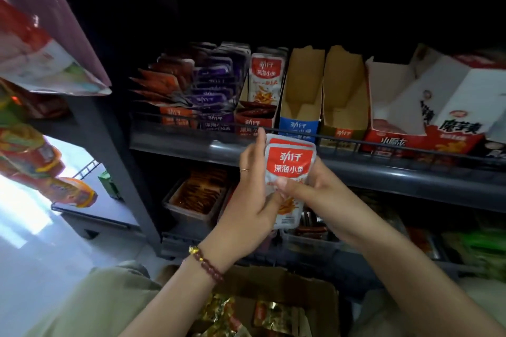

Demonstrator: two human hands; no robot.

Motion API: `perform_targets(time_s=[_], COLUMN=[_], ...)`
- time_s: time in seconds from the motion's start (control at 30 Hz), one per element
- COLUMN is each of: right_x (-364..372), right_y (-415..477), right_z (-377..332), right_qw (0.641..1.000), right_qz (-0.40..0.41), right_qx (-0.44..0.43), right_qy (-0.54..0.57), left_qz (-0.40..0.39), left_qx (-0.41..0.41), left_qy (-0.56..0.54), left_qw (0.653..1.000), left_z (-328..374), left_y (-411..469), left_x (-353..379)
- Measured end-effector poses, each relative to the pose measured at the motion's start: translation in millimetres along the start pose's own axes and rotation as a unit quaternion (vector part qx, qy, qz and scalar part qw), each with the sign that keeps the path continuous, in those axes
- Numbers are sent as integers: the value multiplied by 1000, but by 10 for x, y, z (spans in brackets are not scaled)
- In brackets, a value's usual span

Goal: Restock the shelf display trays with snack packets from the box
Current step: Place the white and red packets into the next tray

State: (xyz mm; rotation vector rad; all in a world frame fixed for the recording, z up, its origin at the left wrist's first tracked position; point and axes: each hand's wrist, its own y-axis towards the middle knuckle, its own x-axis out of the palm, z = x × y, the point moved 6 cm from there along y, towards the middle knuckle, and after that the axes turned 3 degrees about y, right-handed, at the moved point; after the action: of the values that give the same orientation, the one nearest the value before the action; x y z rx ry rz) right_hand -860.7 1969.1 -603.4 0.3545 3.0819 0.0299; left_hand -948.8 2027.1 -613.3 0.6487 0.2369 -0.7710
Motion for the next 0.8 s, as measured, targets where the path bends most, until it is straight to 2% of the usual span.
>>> perform_targets(time_s=[0.1,0.2,0.27,0.33,0.43,0.63,0.8], right_x=[-28,-263,-479,-630,-676,-521,-409], right_y=[42,103,106,95,115,215,421], right_z=[-9,-126,-264,-363,-396,-340,-476], right_qw=[992,975,953,935,930,951,961], right_qz=[50,164,239,274,276,216,146], right_qx=[-2,-49,-94,-123,-130,-131,-145], right_qy=[118,143,158,188,204,180,184], left_qz=[14,105,136,121,89,118,118], left_qx=[25,12,8,23,40,52,70], left_qy=[126,229,311,389,425,463,447], left_qw=[992,968,941,913,900,877,884], left_z=[47,-96,-183,-269,-397,-439,-494], left_y=[35,98,194,325,471,585,700], left_x=[-100,-255,-310,-271,-188,-207,-243])
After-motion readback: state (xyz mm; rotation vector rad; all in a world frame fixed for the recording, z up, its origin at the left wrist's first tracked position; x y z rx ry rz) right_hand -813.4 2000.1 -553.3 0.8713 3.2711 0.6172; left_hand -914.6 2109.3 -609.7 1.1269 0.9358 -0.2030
